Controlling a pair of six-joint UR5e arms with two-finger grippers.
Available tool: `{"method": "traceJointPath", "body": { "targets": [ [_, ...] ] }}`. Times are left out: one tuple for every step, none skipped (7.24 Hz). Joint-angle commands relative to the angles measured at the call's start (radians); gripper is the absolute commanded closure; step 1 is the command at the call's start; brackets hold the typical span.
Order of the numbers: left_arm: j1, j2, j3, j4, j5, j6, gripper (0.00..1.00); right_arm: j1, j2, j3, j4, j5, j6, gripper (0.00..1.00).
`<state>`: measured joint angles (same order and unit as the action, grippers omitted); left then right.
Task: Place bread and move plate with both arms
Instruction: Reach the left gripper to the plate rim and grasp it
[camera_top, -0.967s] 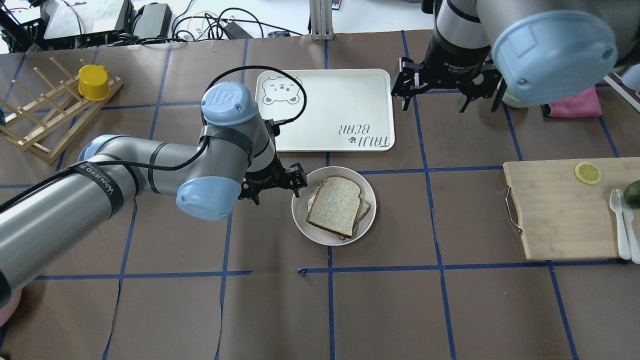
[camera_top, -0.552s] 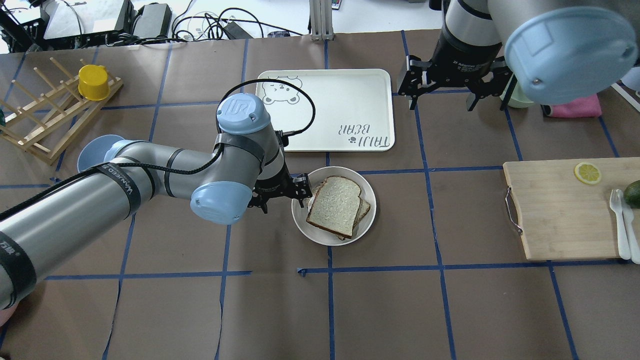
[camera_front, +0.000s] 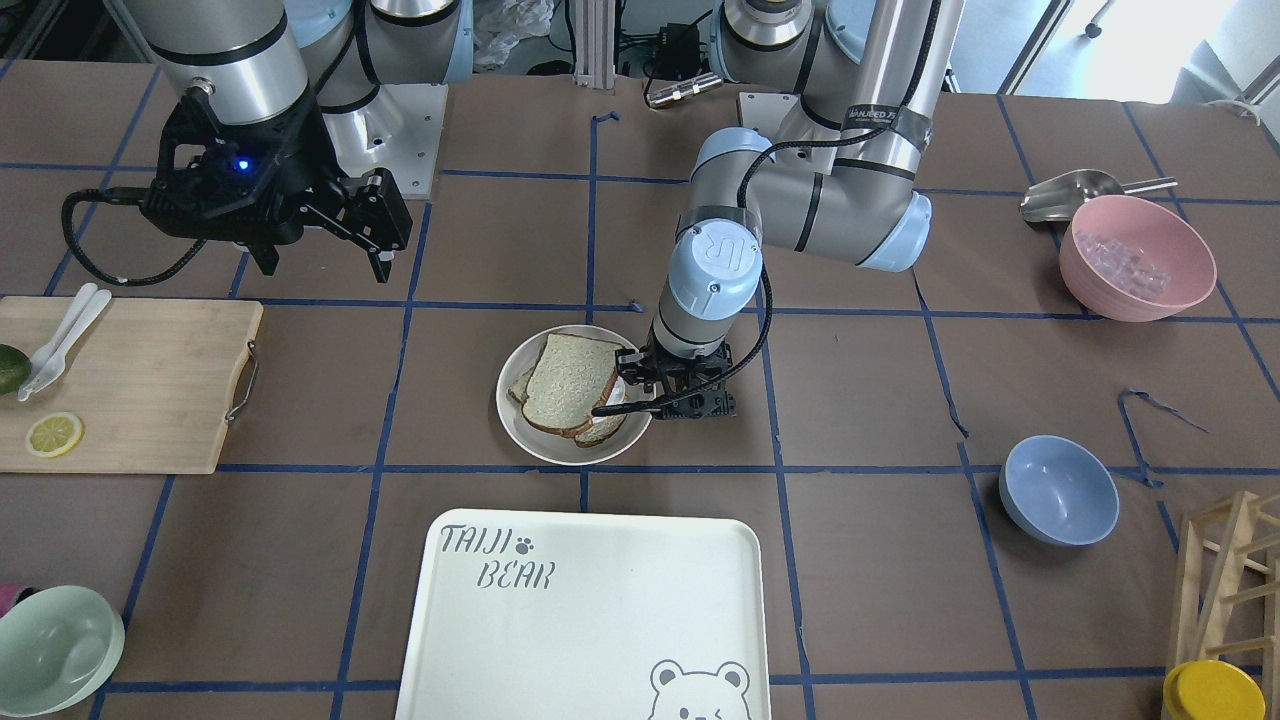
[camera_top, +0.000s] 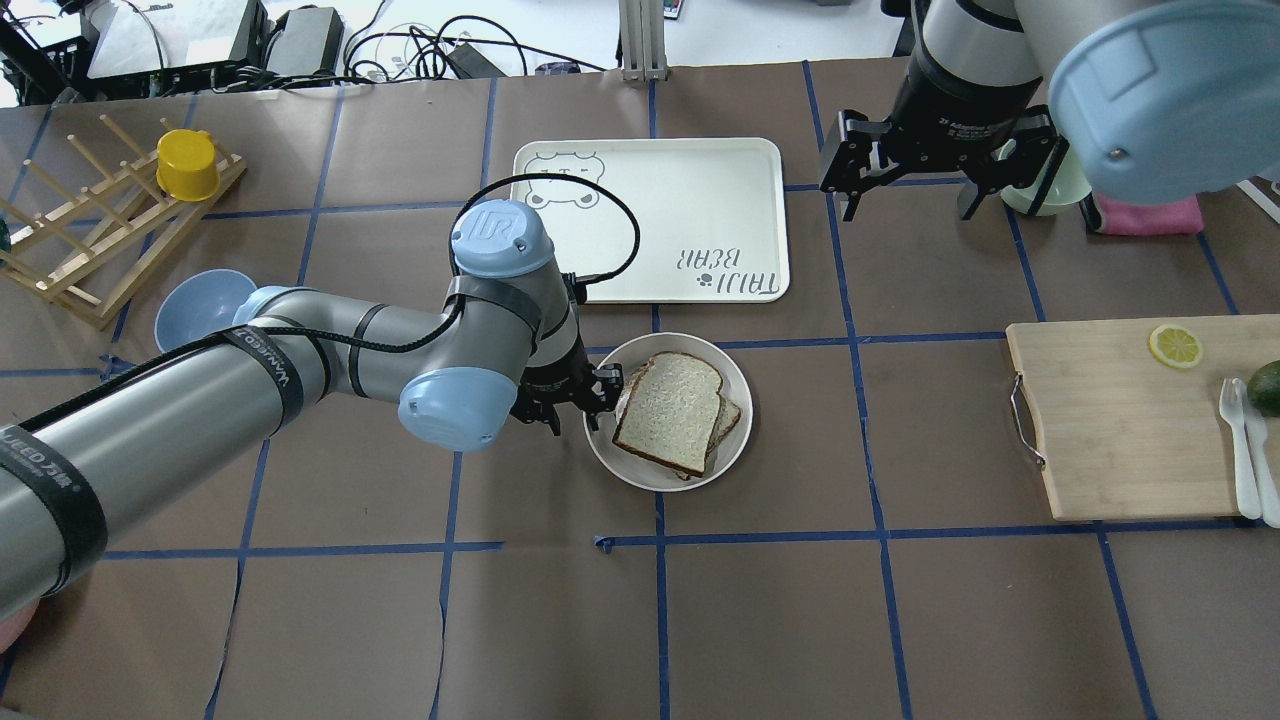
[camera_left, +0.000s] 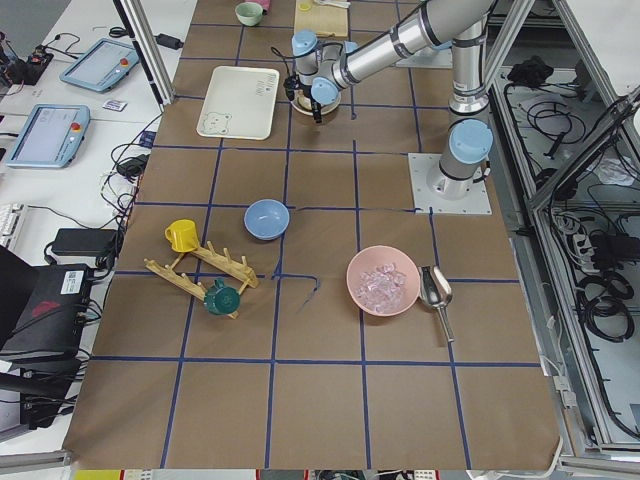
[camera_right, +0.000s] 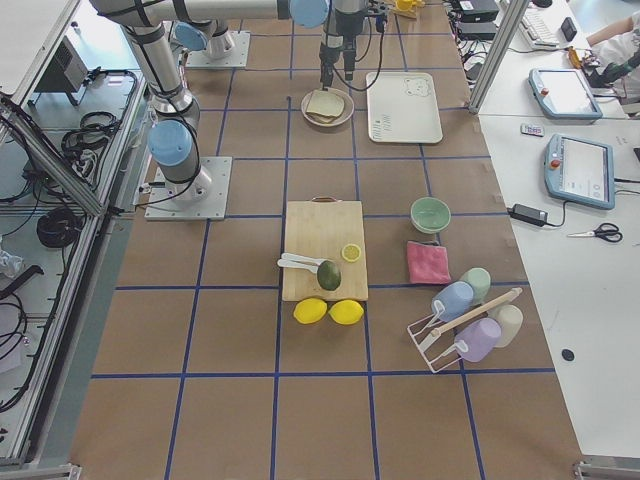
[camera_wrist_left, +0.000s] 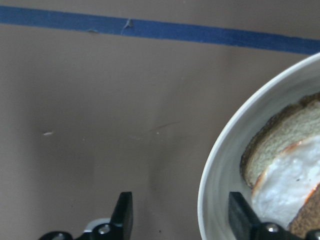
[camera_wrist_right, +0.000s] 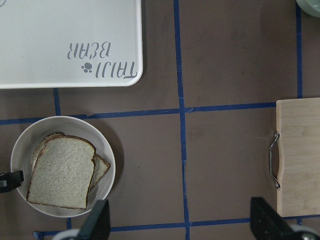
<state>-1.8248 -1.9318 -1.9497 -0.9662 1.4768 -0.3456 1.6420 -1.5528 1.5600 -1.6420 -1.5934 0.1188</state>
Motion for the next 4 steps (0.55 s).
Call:
{"method": "traceJointPath", "body": {
  "targets": [
    [-0.001,-0.010,0.000,0.018,-0.001,0.000,0.71,-0.001,-0.007,0.000,0.004,-0.002,-0.046,0.00],
    [-0.001,-0.010,0.002,0.021,-0.001,0.002,0.88,-0.002,-0.013,0.000,0.017,-0.002,-0.050,0.00],
    [-0.001,-0.004,0.005,0.024,0.000,0.017,1.00,-0.002,-0.013,0.000,0.019,-0.002,-0.053,0.00],
    [0.004,0.013,0.006,0.024,0.000,0.028,1.00,-0.002,-0.013,0.000,0.027,-0.034,-0.045,0.00]
  ]
}}
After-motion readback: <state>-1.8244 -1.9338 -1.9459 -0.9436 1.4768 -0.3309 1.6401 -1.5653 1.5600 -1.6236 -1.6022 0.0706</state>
